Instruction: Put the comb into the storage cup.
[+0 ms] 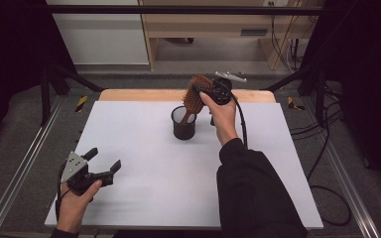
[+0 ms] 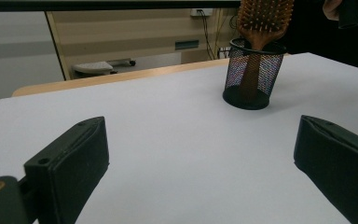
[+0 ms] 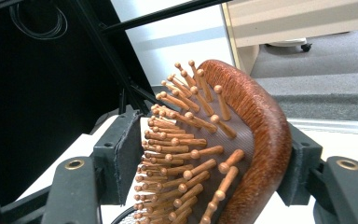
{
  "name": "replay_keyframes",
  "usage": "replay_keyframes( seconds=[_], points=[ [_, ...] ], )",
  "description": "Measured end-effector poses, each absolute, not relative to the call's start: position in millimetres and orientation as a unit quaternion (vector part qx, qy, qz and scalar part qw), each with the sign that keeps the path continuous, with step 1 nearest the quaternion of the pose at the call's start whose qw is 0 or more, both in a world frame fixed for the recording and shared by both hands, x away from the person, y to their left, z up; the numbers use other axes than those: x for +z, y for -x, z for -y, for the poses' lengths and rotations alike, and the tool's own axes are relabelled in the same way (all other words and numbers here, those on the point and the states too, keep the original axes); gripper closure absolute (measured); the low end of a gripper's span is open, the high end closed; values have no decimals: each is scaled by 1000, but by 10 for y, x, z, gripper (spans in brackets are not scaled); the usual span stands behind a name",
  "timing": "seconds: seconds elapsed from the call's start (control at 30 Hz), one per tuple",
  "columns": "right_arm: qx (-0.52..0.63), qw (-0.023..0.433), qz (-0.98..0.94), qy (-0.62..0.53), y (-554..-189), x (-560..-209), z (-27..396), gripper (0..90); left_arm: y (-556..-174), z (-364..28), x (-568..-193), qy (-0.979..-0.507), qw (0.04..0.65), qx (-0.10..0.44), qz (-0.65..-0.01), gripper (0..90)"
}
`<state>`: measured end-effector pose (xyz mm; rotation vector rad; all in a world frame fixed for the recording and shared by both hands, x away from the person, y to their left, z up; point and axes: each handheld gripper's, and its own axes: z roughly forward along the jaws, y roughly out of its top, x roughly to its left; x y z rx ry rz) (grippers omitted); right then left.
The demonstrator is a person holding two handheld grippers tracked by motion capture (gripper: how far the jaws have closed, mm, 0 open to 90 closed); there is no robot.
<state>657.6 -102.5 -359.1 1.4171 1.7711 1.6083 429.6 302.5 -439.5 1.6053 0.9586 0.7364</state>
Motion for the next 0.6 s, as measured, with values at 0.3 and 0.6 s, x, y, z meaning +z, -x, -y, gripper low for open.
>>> replay_keyframes(
  seconds=[0.3,0.6],
  points=[
    [567,179,-628,-502,-6581,-3596,1031,318,-4297,-3024,-4396,-675,536,309,-403,34],
    [566,178,-630,-501,-6583,-3601,1022,299,-4297,-3025,-4395,-675,536,309,-403,35]
  ],
)
